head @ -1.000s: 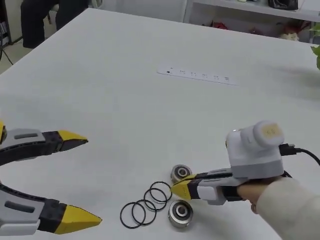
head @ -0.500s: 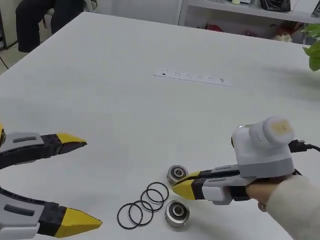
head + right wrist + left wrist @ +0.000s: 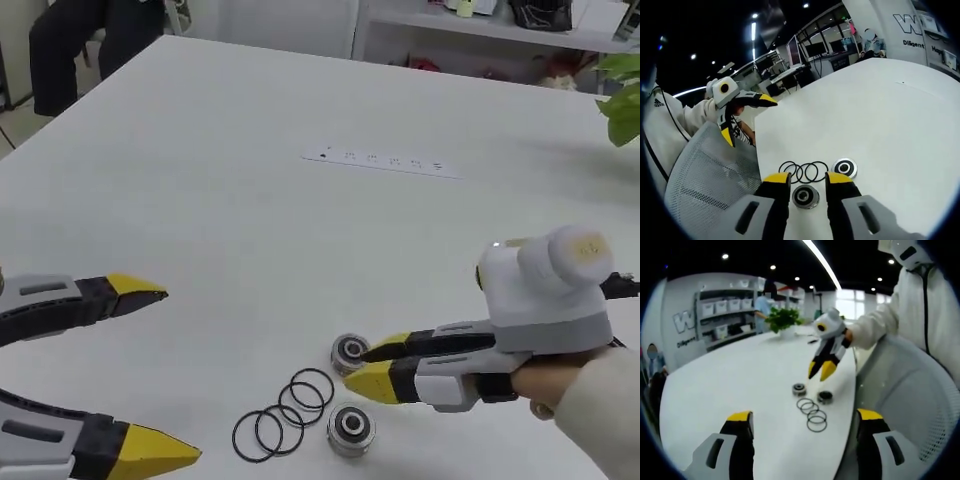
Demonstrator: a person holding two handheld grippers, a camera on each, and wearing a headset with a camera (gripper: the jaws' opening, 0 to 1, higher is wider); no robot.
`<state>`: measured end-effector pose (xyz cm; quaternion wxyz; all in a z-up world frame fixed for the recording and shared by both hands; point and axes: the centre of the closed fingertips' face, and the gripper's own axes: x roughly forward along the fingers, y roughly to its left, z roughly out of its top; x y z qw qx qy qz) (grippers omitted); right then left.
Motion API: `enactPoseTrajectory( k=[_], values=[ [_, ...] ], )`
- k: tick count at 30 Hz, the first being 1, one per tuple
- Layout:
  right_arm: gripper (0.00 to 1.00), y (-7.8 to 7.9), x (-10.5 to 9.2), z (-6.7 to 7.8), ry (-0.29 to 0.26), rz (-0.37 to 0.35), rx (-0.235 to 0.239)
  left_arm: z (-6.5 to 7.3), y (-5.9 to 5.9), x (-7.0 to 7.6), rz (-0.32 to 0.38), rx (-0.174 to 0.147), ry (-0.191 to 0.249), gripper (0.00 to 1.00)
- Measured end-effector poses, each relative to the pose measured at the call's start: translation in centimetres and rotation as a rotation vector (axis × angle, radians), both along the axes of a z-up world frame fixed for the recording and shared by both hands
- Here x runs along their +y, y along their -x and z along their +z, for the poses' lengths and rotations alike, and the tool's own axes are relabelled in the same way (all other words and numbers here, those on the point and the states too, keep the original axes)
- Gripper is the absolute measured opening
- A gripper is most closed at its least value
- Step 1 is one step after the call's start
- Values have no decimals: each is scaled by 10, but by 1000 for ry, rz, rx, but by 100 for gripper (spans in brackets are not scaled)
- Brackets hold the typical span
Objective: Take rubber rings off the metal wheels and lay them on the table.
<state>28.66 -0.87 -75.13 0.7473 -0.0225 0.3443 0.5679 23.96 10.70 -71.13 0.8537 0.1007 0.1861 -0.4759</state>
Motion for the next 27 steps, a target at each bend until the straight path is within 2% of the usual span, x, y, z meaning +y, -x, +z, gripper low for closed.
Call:
enactPoseTrajectory(
  k=[7, 14, 17, 23, 27],
  values=[
    [32, 2, -7, 11, -10, -13, -38, 2, 3, 0, 6, -3, 3, 86],
    [40, 2, -10, 34, -67, -46, -75, 6, 5, 1, 14, -3, 8, 88],
    [43, 0, -12, 40, -83, -60, -83, 6, 6, 3, 22, 1, 7, 89],
    [49, -1, -16, 53, -109, -72, -103, 16, 4, 12, 60, -14, 20, 91],
    [53, -3, -21, 63, -126, -86, -133, 18, 4, 17, 82, -18, 20, 92]
  ],
)
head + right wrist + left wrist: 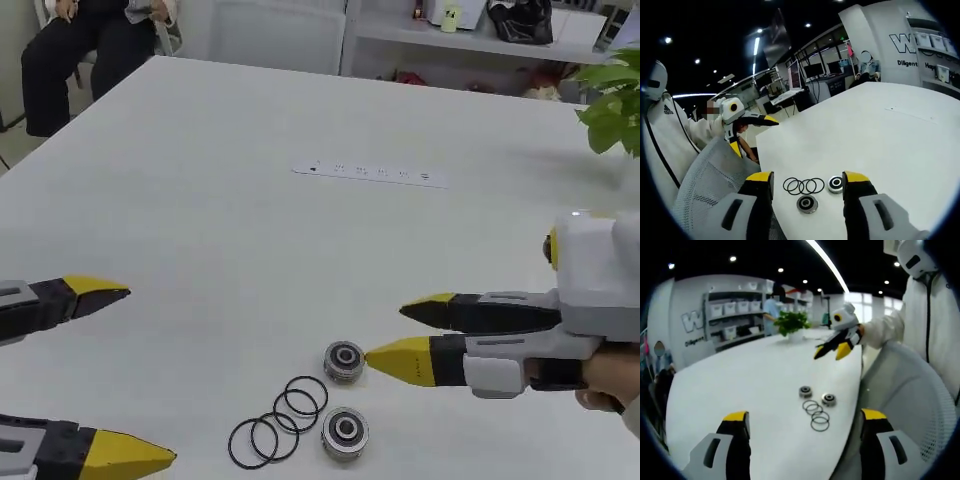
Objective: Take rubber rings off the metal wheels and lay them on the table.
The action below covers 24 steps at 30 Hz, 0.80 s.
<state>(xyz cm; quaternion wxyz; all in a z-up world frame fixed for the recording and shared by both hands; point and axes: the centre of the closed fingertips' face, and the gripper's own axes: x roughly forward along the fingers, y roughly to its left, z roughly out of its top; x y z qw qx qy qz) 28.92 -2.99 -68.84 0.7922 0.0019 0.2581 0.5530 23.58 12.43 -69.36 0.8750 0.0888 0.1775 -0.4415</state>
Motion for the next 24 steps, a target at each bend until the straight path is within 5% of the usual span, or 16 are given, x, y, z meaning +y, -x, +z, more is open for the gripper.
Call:
enactPoseTrajectory(
  k=[9, 24],
  values=[
    [60, 0, -21, 18, -15, -43, -78, 1, 3, 2, 17, -3, 4, 93],
    [82, 8, -60, 10, 8, -103, -122, 0, 4, 13, 70, -14, 18, 94]
  ],
)
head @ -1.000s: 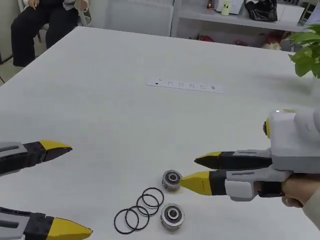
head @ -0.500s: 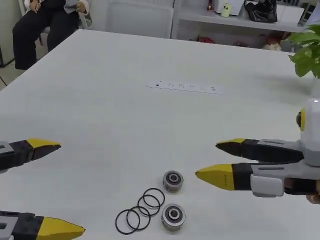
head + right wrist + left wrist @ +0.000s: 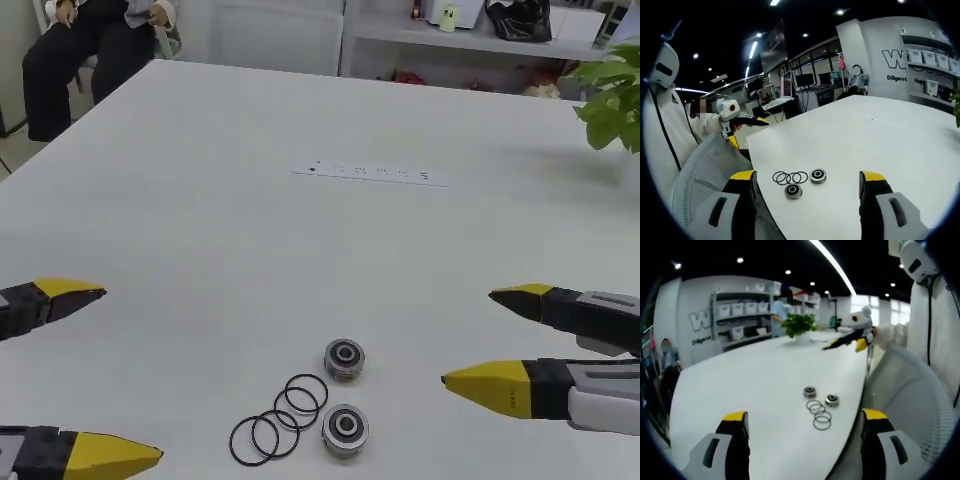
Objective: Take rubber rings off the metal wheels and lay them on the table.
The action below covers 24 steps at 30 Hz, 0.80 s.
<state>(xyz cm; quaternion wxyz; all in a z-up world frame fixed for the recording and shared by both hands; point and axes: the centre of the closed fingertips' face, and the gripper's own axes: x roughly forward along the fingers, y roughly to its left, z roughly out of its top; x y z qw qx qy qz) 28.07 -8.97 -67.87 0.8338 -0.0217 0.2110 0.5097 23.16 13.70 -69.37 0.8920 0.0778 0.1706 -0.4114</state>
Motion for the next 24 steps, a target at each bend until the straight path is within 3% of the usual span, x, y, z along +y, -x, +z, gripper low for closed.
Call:
enactPoseTrajectory(
  k=[17, 24],
  values=[
    [92, 17, -16, -43, 88, -13, 43, -3, 2, 12, 76, 6, 7, 94],
    [93, 20, -23, -55, 80, -43, 73, -10, 5, 17, 106, 21, 9, 94]
  ],
)
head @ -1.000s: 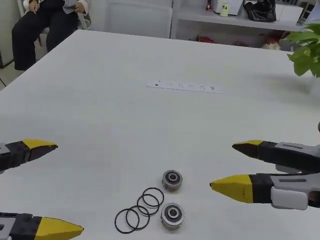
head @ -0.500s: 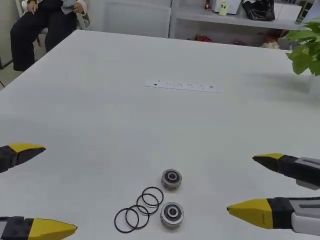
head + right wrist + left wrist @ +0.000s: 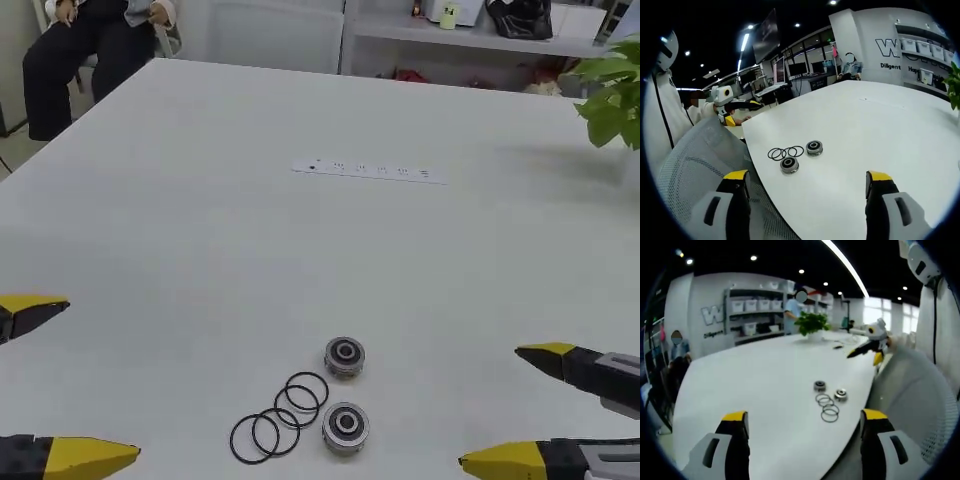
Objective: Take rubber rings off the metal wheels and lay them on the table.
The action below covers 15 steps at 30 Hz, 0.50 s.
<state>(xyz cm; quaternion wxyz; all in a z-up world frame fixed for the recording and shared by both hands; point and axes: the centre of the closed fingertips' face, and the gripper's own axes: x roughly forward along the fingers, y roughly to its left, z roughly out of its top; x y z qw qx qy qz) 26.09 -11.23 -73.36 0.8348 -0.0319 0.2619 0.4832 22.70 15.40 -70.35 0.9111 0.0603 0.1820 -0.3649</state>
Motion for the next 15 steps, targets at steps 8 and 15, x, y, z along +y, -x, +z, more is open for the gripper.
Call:
enactPoseTrajectory(
  k=[8, 15],
  values=[
    [92, 7, -6, -16, 11, -15, 39, -9, 2, 2, 21, 20, 7, 93],
    [91, 12, -12, -30, 26, -28, 65, -12, 3, 7, 37, 28, 5, 93]
  ],
)
